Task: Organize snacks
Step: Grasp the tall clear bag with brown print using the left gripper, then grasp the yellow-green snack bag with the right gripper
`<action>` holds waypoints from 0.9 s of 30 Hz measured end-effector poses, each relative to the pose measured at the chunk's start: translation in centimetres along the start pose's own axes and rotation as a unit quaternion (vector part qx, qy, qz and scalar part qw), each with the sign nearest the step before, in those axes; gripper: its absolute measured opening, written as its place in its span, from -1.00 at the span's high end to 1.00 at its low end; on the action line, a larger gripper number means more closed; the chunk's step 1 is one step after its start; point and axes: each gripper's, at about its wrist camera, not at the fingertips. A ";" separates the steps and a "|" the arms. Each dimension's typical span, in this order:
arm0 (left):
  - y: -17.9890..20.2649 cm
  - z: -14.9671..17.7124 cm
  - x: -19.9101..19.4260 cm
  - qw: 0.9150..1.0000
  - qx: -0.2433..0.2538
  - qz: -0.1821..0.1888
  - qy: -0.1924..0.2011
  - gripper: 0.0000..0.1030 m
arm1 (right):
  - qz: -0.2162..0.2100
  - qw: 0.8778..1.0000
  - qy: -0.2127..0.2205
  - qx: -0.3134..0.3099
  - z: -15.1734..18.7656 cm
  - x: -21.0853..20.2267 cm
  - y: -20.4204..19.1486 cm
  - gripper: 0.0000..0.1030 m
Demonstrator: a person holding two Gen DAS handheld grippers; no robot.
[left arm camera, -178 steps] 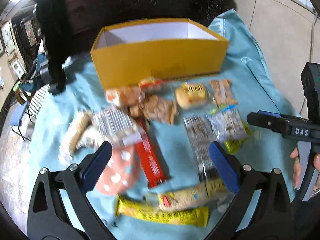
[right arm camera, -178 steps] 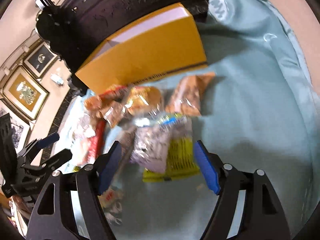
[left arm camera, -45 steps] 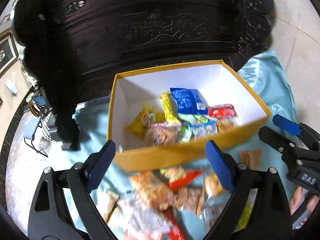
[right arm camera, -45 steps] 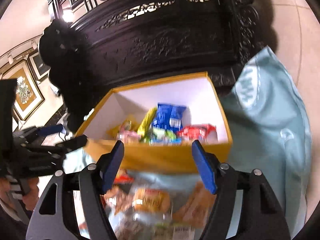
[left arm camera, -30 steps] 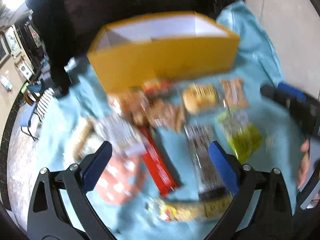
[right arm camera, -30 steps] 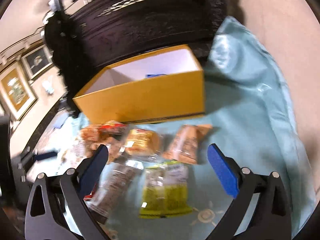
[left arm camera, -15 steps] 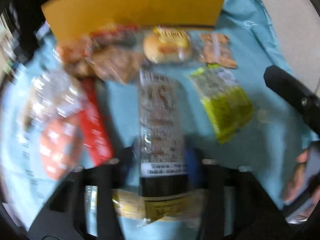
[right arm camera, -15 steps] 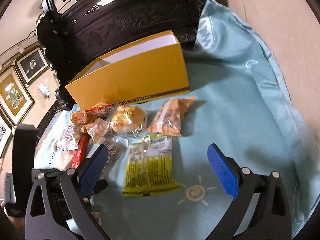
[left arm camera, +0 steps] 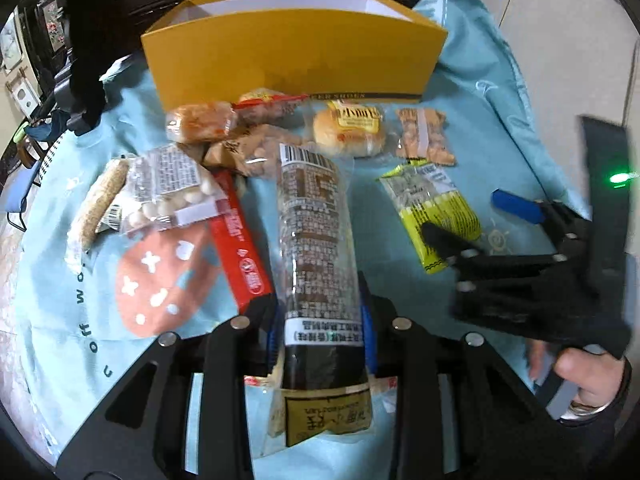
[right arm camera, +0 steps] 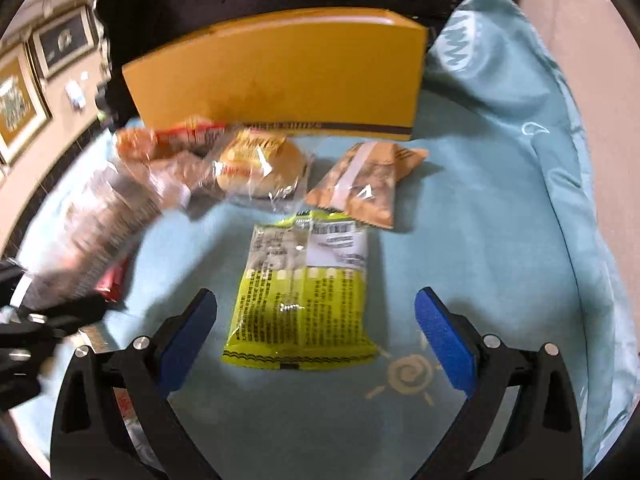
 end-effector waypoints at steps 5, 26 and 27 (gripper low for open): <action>-1.7 0.5 -0.4 1.000 -0.016 -0.005 0.005 0.38 | 0.011 1.000 -0.022 -0.011 -0.3 1.8 -0.7 -0.91; -2.9 1.6 0.9 1.000 -0.026 -0.010 -0.005 0.28 | -0.048 0.998 0.022 0.045 0.8 -2.5 1.3 -0.30; -2.7 1.5 0.9 1.000 -0.022 -0.011 -0.005 0.27 | -0.049 0.998 0.025 0.043 0.8 -2.8 1.2 -0.30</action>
Point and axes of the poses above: each gripper's, at about its wrist camera, not at the fingertips, and x roughly the way its jaws point, y to its right, z to its underside, and after that the axes turned 10 degrees about -z, right-handed
